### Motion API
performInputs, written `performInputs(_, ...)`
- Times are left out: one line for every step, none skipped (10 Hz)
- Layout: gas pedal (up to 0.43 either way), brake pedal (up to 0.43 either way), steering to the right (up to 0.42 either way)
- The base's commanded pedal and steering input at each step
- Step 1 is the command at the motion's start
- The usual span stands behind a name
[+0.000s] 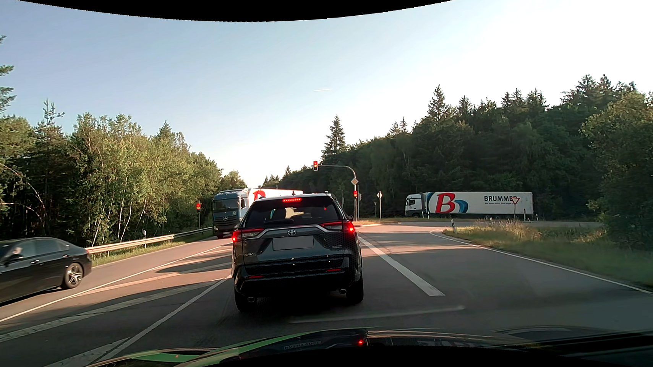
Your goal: Follow the waypoints while adhering to traffic rules and regulations
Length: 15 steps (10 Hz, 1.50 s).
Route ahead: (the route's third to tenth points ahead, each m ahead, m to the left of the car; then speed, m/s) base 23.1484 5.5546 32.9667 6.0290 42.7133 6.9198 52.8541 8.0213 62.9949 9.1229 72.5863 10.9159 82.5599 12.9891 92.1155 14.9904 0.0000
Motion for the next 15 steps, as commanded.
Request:
performInputs(0.0, 0.25, -0.011)
performInputs(0.0, 0.25, -0.011)
performInputs(0.0, 0.25, -0.011)
performInputs(0.0, 0.25, -0.011)
performInputs(0.0, 0.25, -0.011)
performInputs(0.0, 0.25, -0.011)
performInputs(0.0, 0.25, -0.011)
performInputs(0.0, 0.25, -0.011)
performInputs(0.0, 0.25, -0.011)
performInputs(0.0, 0.25, -0.01)
performInputs(0.0, 0.25, -0.011)
performInputs(0.0, 0.25, -0.011)
performInputs(0.0, 0.25, -0.011)
performInputs(0.0, 0.25, -0.011)
performInputs(0.0, 0.25, -0.011)
